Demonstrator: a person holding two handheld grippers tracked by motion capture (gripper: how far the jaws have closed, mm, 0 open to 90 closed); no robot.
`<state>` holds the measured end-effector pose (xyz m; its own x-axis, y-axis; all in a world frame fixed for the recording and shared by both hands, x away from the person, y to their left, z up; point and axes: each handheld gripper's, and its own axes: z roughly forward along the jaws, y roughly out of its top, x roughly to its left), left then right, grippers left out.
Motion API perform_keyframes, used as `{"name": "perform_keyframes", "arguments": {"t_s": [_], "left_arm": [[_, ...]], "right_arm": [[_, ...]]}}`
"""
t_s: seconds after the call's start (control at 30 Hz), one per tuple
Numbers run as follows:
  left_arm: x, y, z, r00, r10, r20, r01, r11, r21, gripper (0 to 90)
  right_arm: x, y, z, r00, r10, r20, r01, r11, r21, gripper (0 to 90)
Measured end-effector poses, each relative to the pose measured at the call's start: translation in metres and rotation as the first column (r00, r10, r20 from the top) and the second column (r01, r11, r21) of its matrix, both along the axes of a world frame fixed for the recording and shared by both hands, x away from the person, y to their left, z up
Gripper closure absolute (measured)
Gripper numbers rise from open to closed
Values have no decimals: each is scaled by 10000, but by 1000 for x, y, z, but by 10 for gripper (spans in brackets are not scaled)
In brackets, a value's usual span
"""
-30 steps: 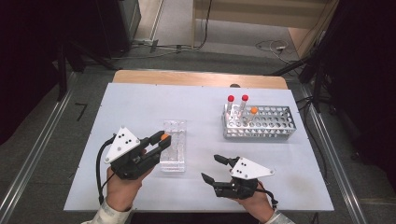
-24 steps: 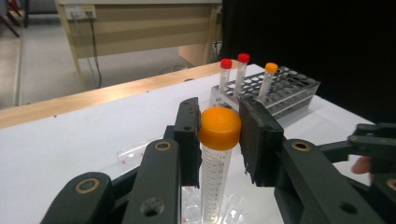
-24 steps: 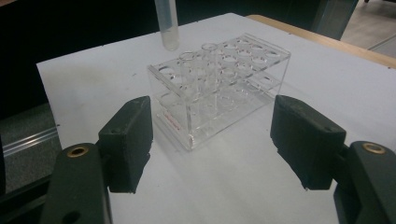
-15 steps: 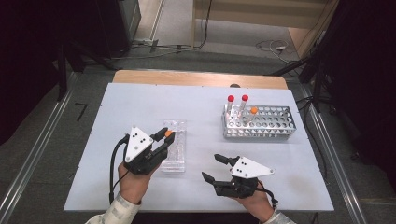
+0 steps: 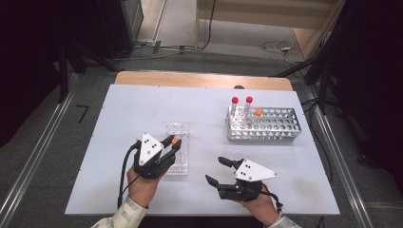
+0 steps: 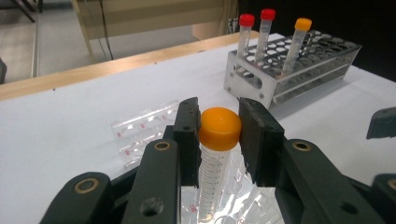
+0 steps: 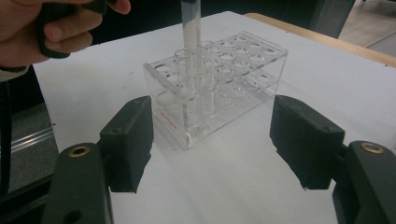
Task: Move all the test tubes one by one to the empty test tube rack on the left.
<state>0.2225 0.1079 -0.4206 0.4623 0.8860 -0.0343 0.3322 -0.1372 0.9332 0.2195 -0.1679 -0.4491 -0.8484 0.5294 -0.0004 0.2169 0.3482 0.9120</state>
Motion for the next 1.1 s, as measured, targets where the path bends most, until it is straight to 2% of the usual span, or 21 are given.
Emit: {"name": "perform_keyframes", "arguments": {"t_s": [0.13,0.27,0.53,0.63,0.67,0.73,0.77,0.8,0.83,0.87,0.9,1.1], "left_arm": [[1,-1,-4,9998,-31,-179,31,10000,26,690],[3,1,-6,9991,-109,-400,99,9996,-252,653],[1,3,-4,9994,-78,-341,64,9992,-402,612],[1,4,-2,9995,-38,-305,20,9982,-597,524],[0,4,-2,9995,-14,-305,-5,9981,-621,524],[0,3,-2,9994,145,-306,-160,9985,-516,427],[-1,2,-2,9993,197,-305,-212,9986,-493,400],[-1,2,-1,9992,240,-308,-255,9984,-499,400],[-1,2,-1,9991,287,-309,-303,9982,-522,341],[-1,1,0,9990,324,-321,-342,9978,-572,341],[-1,1,0,9988,361,-331,-380,9975,-601,318],[-1,0,1,9984,484,-289,-502,9966,-653,258]], "right_arm": [[0,0,0,10000,5,-2,-5,10000,-14,290],[0,0,0,10000,0,22,0,10000,-16,290],[1,-2,0,9997,-197,127,197,9998,-47,289],[5,-6,2,9980,-600,192,599,9982,48,287],[5,-6,2,9980,-600,192,599,9982,48,287],[13,-15,5,9930,-1168,186,1163,9929,242,287],[18,-19,6,9898,-1416,161,1411,9896,285,287],[18,-19,6,9898,-1416,161,1411,9896,285,287],[26,-28,7,9803,-1970,165,1963,9800,336,288],[26,-28,7,9803,-1970,165,1963,9800,336,288],[31,-33,8,9739,-2260,201,2252,9737,349,289],[59,-57,9,9263,-3764,173,3754,9258,438,300]]}}
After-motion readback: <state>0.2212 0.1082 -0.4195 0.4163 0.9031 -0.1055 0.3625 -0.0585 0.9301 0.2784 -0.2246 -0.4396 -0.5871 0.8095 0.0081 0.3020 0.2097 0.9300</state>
